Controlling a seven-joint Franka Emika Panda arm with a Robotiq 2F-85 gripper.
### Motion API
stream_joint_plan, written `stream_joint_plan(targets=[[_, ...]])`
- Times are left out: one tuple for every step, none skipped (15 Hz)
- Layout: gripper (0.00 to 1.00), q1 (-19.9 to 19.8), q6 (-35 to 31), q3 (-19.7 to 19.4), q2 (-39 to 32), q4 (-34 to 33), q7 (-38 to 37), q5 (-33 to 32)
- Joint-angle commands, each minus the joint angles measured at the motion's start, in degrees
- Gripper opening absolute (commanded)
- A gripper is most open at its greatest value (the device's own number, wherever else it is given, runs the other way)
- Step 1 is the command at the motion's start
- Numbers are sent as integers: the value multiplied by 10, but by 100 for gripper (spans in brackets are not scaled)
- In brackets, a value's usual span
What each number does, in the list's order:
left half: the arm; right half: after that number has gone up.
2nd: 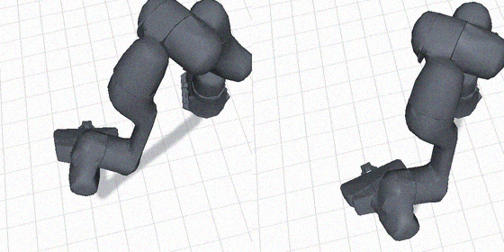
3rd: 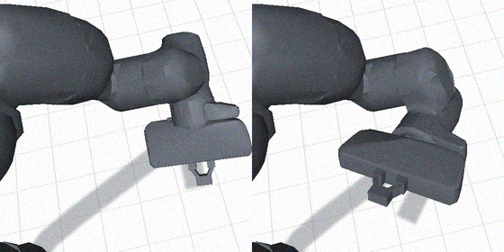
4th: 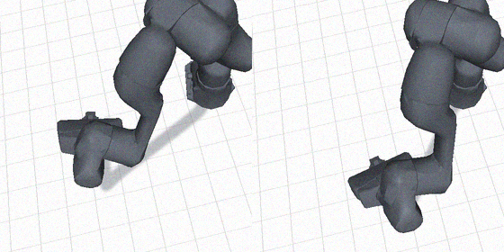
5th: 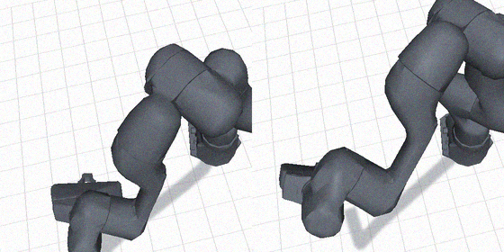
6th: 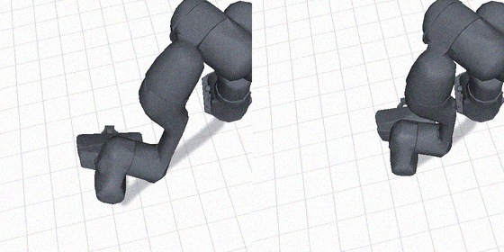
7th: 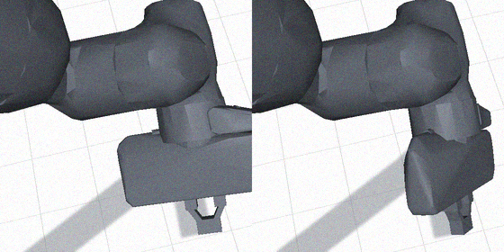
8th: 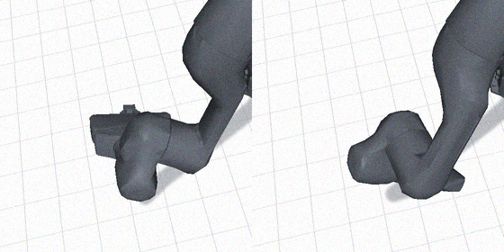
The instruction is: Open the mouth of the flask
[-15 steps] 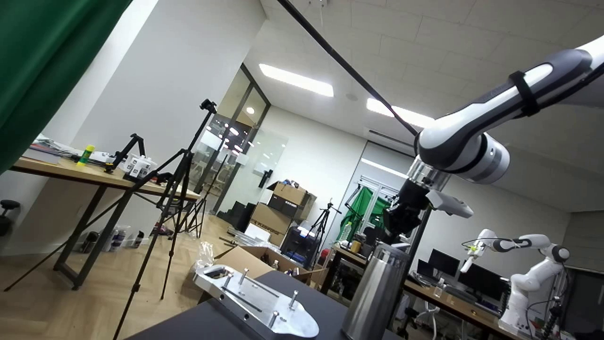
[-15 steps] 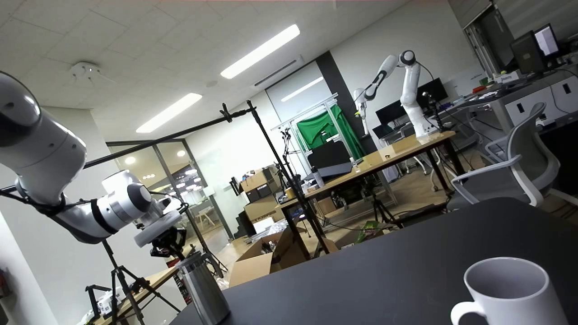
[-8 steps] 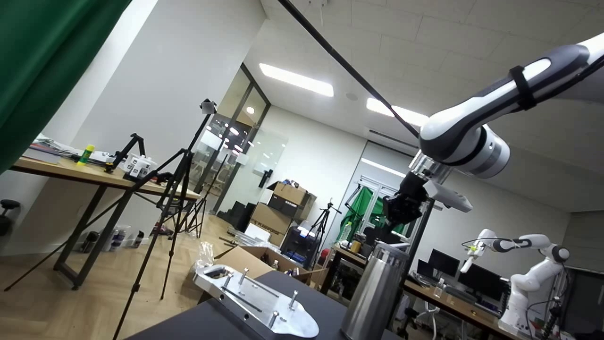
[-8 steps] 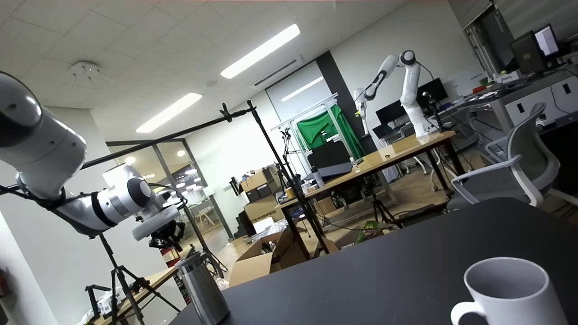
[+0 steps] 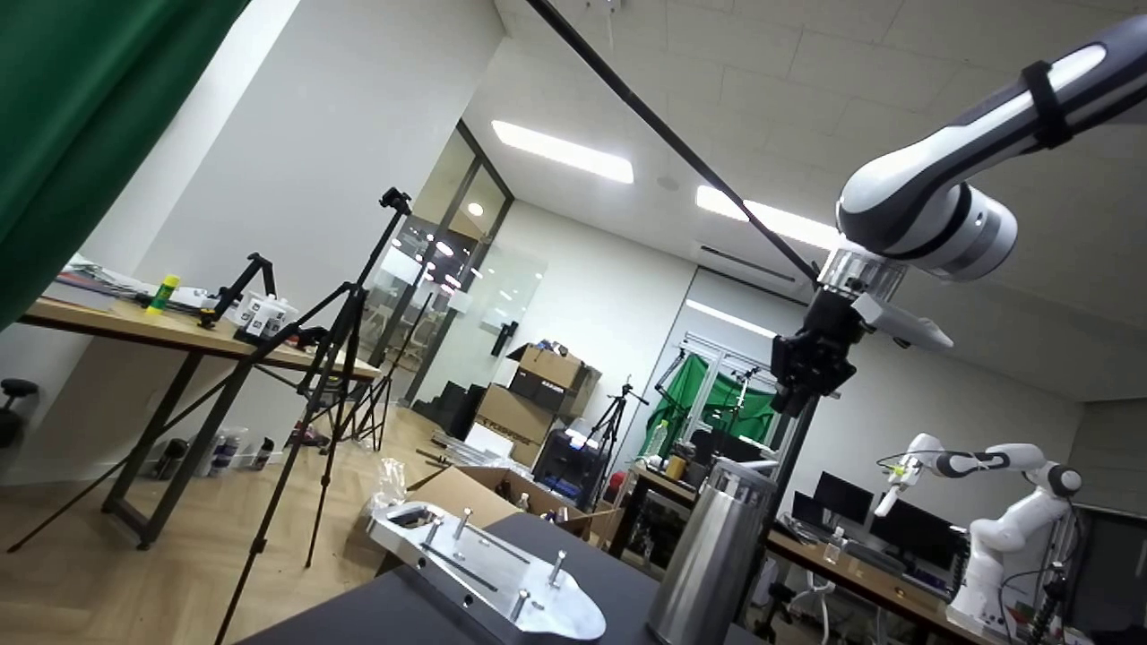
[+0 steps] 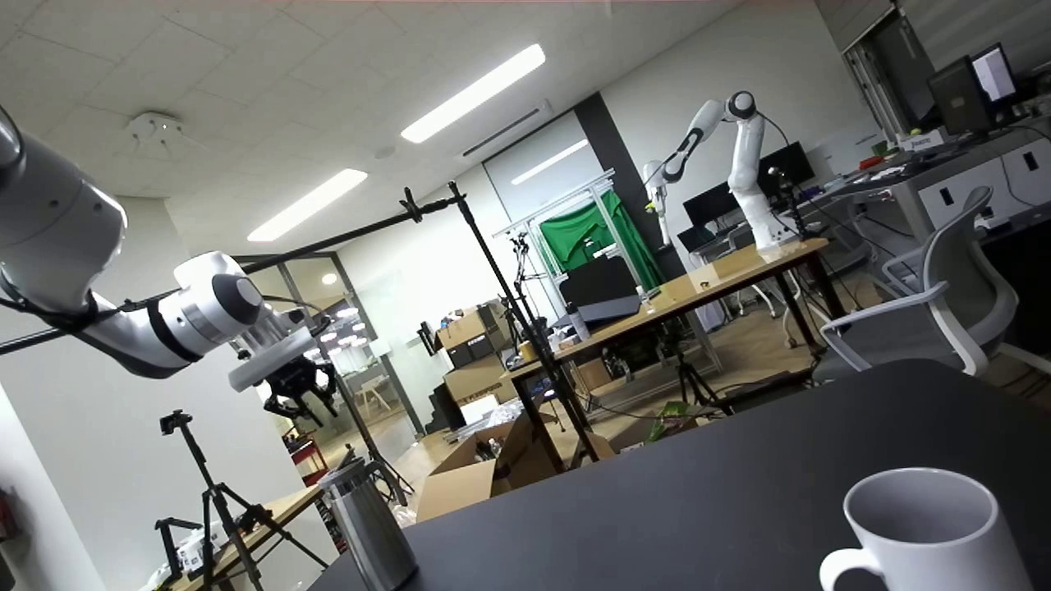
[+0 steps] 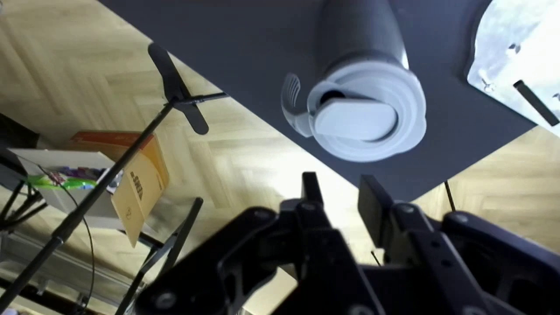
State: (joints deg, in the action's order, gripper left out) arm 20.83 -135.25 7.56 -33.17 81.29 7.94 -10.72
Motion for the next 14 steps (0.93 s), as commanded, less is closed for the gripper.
stream_joint_plan(targets=[[60, -19, 82, 5, 56, 42, -4, 2], [67, -27, 102, 8, 66, 48, 2, 9], [73, -34, 120, 11, 75, 52, 5, 15], [81, -41, 139, 13, 83, 56, 11, 23], [87, -48, 158, 15, 90, 59, 16, 29], [93, -54, 180, 17, 95, 61, 23, 38], [99, -42, 155, 14, 65, 31, 12, 20], [82, -46, 161, 15, 68, 33, 15, 22], [89, -47, 160, 15, 68, 33, 15, 22], [96, -46, 159, 15, 66, 33, 15, 22], [99, -45, 158, 16, 64, 33, 15, 22], [99, -44, 158, 17, 62, 33, 15, 22], [99, -44, 157, 17, 62, 33, 15, 22], [99, -44, 157, 17, 62, 33, 15, 22]])
